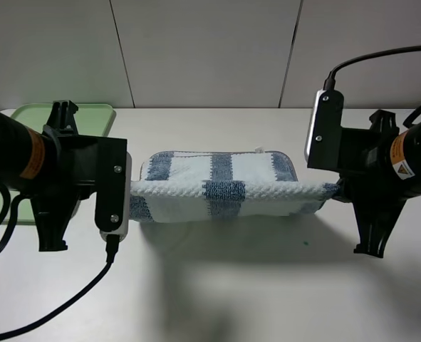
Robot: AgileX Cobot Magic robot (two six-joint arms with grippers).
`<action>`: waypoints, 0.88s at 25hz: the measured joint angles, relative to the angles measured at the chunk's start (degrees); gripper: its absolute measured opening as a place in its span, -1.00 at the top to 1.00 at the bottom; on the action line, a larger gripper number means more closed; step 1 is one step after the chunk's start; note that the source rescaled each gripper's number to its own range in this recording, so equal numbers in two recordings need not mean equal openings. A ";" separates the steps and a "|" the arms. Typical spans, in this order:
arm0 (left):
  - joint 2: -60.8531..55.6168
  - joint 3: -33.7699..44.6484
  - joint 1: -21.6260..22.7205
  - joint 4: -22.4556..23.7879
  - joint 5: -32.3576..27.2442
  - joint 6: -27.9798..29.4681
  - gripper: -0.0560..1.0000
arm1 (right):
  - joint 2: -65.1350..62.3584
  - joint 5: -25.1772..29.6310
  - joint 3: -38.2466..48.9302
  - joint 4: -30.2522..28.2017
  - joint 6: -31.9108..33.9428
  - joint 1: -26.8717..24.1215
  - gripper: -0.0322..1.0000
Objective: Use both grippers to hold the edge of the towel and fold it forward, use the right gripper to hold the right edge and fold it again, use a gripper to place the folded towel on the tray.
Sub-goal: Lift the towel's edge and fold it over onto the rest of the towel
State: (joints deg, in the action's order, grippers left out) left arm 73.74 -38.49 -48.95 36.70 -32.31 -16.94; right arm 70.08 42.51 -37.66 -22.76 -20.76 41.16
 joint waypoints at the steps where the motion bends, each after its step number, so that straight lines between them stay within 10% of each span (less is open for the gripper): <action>1: 0.00 0.00 0.00 0.00 -0.31 0.00 0.89 | 0.05 0.16 -0.63 -0.06 0.00 -0.20 0.94; 22: 7.35 -7.34 4.01 0.74 -2.93 2.80 0.89 | 6.69 -3.51 -2.03 4.15 -6.15 -6.10 0.94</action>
State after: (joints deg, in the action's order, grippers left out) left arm 81.09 -45.83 -44.94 37.43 -35.24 -14.14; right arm 76.76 39.00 -39.68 -18.61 -26.91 35.06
